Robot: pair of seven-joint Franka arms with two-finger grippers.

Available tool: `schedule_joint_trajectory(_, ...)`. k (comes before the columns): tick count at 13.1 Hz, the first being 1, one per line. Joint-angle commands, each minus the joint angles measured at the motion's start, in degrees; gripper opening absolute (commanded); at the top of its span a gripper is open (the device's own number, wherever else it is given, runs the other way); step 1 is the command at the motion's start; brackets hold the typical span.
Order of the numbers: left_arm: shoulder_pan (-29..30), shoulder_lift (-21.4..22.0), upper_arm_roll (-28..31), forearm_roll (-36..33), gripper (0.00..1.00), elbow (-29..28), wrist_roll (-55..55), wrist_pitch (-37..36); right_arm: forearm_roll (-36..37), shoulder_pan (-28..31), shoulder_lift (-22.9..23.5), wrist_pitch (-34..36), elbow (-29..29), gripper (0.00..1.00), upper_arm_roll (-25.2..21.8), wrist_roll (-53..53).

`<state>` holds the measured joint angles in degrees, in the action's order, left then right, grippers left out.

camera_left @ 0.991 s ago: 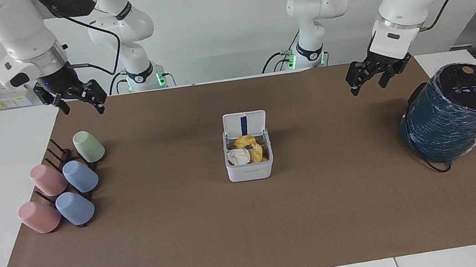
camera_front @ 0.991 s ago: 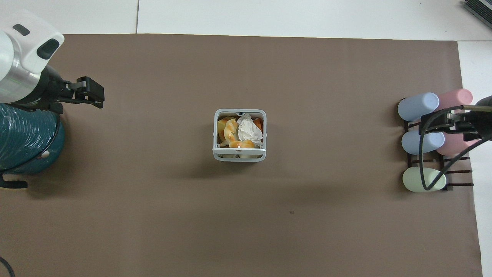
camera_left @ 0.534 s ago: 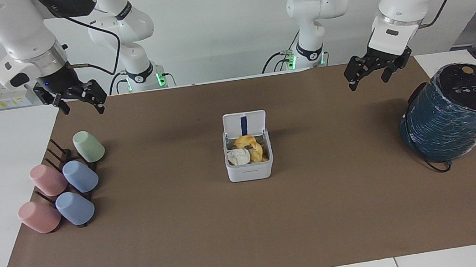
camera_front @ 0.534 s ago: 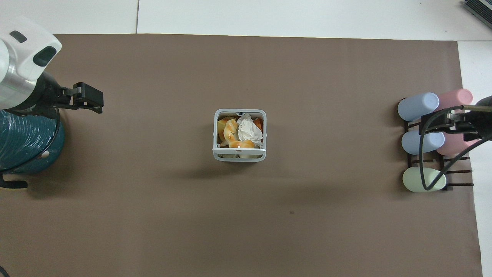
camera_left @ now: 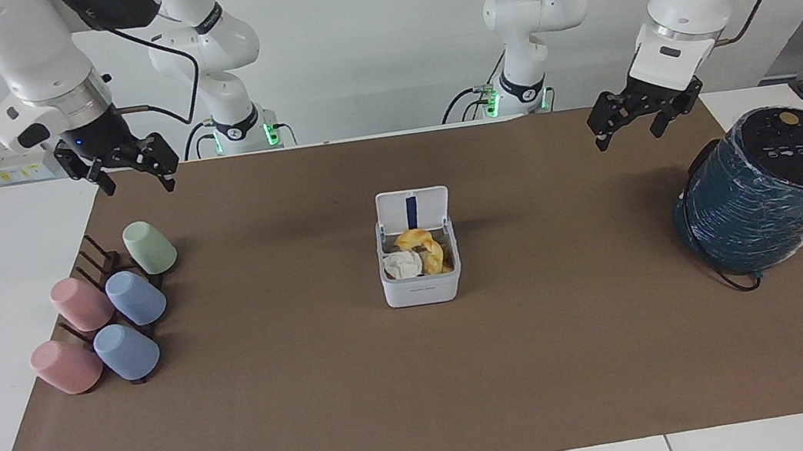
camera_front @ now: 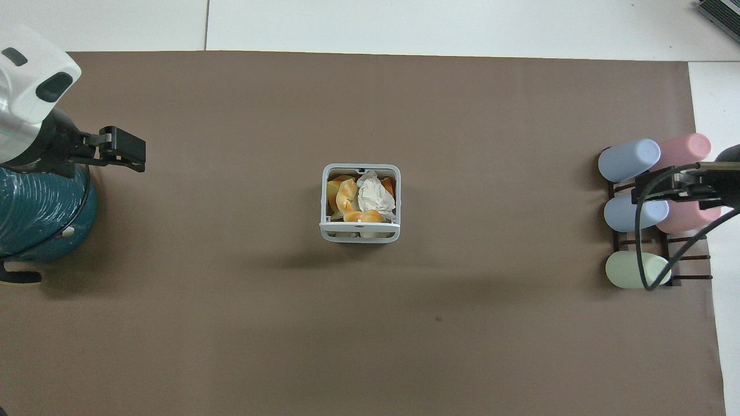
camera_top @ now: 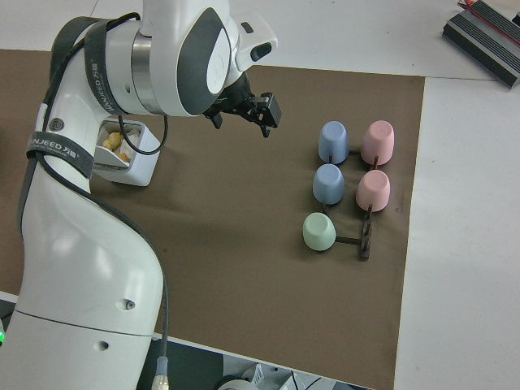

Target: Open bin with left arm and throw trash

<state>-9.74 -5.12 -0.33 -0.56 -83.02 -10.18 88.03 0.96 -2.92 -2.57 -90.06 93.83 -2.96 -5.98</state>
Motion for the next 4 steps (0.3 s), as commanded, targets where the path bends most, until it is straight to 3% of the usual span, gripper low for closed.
schedule_joint_trajectory(1, 0.7, 1.8, -0.4, -0.8, 1.0, -2.1, 2.4, 0.1, -0.5, 0.7, -0.8, -0.6, 0.7, 1.0, 0.3, 1.8)
schedule_joint_trajectory(4, 0.7, 1.9, -0.4, -0.8, 1.0, -2.3, 2.4, 0.7, -0.5, 0.6, -0.7, -0.6, 0.7, 1.0, 0.3, 1.7)
